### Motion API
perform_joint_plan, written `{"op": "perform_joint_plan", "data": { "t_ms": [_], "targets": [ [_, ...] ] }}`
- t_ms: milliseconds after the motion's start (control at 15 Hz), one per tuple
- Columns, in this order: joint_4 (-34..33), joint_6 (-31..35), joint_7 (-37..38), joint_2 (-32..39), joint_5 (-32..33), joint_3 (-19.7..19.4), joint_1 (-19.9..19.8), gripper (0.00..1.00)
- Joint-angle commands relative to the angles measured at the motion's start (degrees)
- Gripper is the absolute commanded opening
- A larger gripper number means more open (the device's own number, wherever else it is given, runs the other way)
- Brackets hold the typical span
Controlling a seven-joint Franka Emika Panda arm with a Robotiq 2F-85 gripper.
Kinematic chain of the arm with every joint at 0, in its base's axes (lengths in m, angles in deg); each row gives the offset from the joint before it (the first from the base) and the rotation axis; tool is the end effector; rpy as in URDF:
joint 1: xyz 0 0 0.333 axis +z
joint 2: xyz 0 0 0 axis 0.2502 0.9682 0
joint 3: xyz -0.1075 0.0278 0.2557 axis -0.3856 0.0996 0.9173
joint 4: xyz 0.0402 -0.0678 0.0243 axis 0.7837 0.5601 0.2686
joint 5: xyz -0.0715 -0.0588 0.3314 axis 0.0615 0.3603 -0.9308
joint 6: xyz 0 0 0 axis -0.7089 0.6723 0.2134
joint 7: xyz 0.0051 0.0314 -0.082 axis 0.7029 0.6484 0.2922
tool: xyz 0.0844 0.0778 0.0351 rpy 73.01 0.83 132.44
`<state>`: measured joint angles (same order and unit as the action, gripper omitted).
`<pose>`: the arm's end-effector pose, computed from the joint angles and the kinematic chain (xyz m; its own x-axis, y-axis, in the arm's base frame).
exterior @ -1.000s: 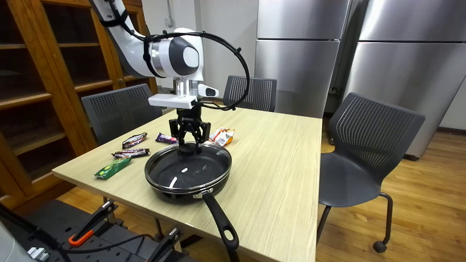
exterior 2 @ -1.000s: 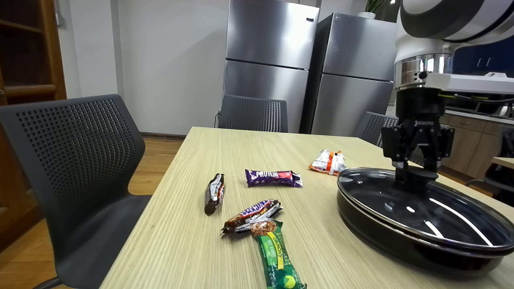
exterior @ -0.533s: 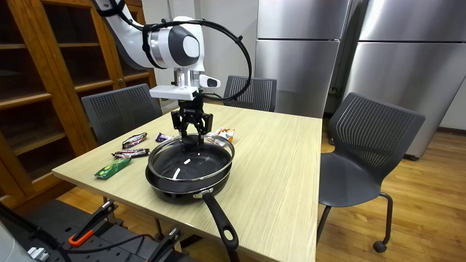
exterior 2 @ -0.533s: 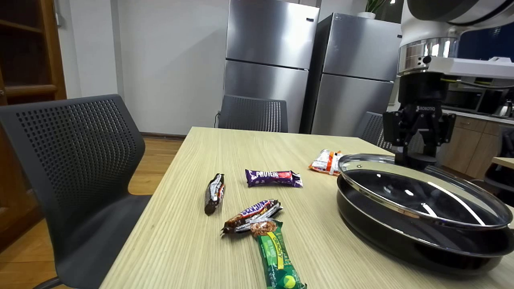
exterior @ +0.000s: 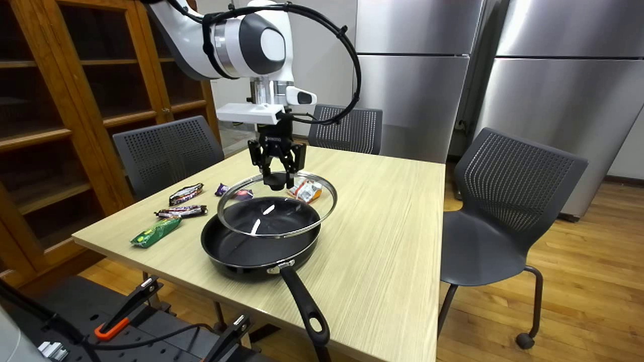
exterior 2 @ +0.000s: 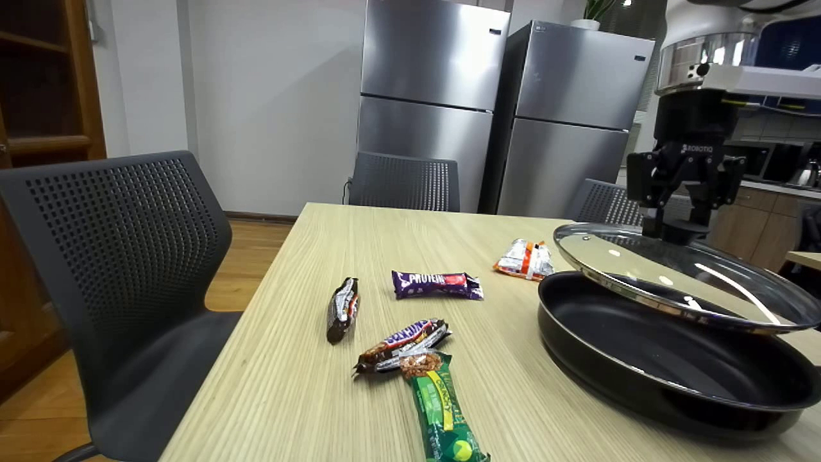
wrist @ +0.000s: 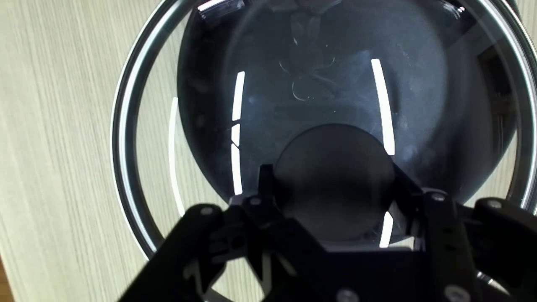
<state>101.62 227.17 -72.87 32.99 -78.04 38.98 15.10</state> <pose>0.4647 -0.0247 0.2445 0.9930 -0.0440 -0.1092 -0.0367 -0.9970 0.0675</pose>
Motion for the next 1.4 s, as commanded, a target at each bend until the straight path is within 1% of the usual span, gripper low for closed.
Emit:
{"op": "perform_joint_plan", "data": {
  "t_ms": [0, 733, 933, 1333],
  "targets": [
    [-1.3, -2.3, -0.3, -2.9, -0.2, -0.8, -1.8, 0.39],
    [-10.3, -5.2, -1.7, 0.7, -1.8, -4.9, -7.4, 0.39],
    [-13.4, -6.2, -1.2, 3.0, -2.7, -5.7, -8.7, 0.39],
    [-20.1, -8.6, -1.0, 8.9, -6.5, -6.5, -11.1, 0.39]
  ]
}}
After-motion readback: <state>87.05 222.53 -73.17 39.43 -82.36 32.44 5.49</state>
